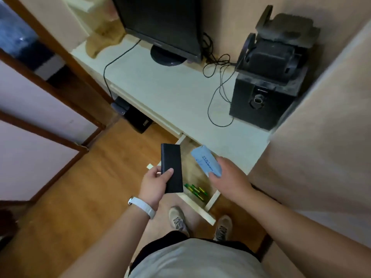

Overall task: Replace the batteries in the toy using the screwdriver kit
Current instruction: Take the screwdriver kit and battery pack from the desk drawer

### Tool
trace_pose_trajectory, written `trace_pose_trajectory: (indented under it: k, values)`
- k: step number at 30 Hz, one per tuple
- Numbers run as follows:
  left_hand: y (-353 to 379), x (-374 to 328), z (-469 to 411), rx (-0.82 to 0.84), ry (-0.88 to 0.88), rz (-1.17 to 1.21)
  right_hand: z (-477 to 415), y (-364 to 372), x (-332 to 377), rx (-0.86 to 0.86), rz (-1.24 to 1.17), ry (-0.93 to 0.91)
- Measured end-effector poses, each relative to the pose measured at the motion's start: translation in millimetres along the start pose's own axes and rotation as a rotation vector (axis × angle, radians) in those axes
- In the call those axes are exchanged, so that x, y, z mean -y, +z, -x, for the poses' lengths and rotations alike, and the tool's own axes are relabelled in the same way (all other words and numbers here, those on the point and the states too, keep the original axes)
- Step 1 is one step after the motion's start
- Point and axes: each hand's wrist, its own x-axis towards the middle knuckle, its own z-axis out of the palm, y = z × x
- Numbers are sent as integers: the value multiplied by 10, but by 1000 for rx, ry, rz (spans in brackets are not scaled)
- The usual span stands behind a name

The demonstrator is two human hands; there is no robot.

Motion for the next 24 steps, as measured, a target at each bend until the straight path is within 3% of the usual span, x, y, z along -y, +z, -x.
trace_pose_trajectory:
  k: [11,24]
  values:
    - [-1318,-5,200,-185,74,287,-68,252,1239,56,178,-269]
    - [-3722,721,287,-345,72,581,152,1849,3298,85,285,-442]
